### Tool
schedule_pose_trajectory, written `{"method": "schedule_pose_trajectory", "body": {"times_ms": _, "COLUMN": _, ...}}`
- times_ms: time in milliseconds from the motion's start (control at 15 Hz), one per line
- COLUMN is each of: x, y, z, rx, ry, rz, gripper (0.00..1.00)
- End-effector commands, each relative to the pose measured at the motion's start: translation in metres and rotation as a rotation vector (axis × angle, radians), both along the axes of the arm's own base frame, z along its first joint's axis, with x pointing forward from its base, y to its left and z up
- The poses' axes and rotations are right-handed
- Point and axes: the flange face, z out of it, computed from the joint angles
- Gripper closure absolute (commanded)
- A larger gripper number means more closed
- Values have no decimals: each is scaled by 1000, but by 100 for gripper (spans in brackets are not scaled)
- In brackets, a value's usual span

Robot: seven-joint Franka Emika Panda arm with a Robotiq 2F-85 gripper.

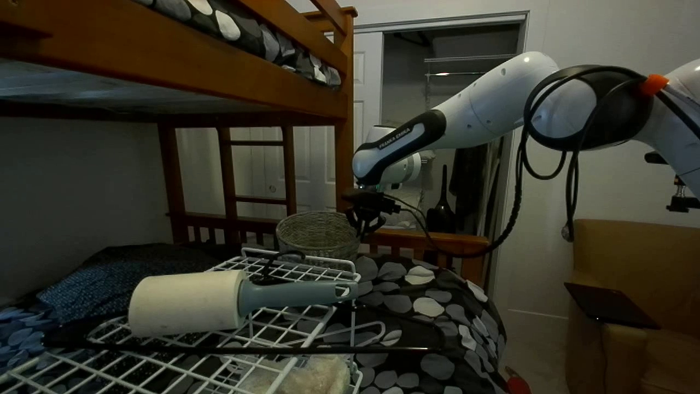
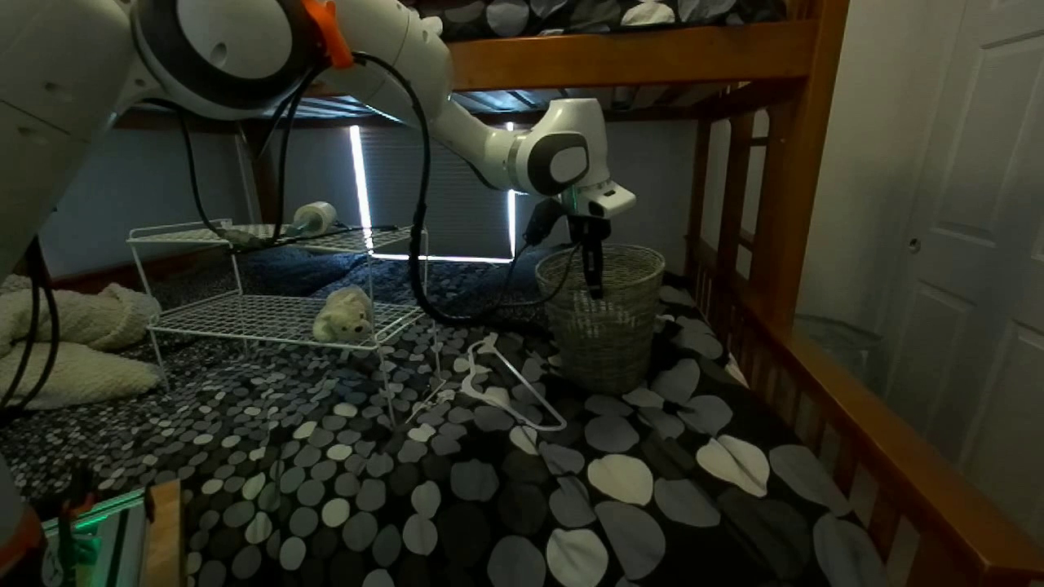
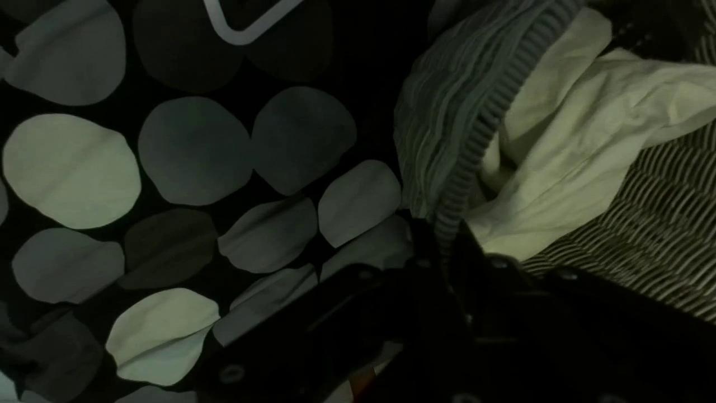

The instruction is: Move the basket to the right

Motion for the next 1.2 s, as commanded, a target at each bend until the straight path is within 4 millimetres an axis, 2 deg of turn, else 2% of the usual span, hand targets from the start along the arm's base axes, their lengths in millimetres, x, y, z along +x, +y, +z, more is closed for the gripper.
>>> {"method": "schedule_pose_trajectory", "body": {"times_ms": 0, "x": -17, "y": 3, "z": 33, "rx": -22, "ry": 82, "rz": -29, "gripper": 97}}
{"method": "schedule_pose_trajectory", "body": {"times_ms": 267, "x": -41, "y": -2, "z": 66, "rx": -44, "ry": 149, "rz": -49, "gripper": 97}}
{"method": "schedule_pose_trajectory", "body": {"times_ms": 533, "x": -65, "y": -32, "z": 85, "rx": -73, "ry": 197, "rz": -105, "gripper": 97}}
{"method": "schedule_pose_trajectory", "body": {"times_ms": 800, "x": -86, "y": -69, "z": 80, "rx": -70, "ry": 210, "rz": -178, "gripper": 97}}
{"method": "schedule_pose_trajectory", "body": {"times_ms": 1133, "x": -110, "y": -104, "z": 66, "rx": -105, "ry": 254, "rz": -216, "gripper": 97}}
